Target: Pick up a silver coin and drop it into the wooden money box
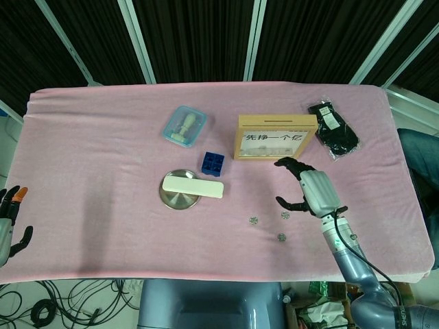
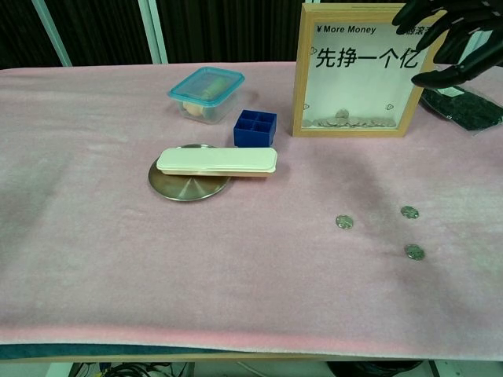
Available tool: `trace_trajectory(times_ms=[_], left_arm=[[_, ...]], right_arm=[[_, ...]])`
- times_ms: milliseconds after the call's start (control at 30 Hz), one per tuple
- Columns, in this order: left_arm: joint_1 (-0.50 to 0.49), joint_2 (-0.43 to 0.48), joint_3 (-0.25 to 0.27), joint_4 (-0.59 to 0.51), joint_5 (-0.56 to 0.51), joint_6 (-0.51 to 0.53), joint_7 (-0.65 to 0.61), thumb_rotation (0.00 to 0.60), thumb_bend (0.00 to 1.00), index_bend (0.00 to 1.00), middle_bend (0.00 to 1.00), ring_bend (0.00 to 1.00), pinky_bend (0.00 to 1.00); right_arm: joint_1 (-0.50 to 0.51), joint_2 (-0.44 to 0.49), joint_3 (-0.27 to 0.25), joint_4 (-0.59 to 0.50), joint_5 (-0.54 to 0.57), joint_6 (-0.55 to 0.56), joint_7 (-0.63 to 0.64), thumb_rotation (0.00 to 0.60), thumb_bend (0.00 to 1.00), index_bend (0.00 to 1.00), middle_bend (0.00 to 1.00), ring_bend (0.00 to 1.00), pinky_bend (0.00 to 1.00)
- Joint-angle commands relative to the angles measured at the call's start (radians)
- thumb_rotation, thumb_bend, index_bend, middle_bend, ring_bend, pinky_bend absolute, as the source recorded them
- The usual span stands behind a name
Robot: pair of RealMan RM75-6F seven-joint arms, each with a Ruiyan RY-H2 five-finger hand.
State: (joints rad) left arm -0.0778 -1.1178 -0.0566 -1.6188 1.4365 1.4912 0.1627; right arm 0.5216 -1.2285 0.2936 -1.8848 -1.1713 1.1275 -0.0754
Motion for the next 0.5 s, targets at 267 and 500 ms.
trace_trajectory(times_ms=[267,500], left_arm=[[-0.004,-0.002,-0.002,0.002,-0.007,-0.008,0.010,0.600,0.40,0.07,0.04,0.00,0.00],[-0.002,-0.005,-0.002,0.000,-0.011,-0.007,0.018,0.600,0.40,0.07,0.04,0.00,0.00]], right_arm=[[-0.024,0.003,-0.059,0.038,-0.005,0.012,-0.039,0.600,0.16,0.24,0.40,0.49,0.52],[-0.060,-0.084,-0.192,0.202,-0.062,0.045,-0.214,0.600,0.20,0.25,0.62,0.72,0.76]])
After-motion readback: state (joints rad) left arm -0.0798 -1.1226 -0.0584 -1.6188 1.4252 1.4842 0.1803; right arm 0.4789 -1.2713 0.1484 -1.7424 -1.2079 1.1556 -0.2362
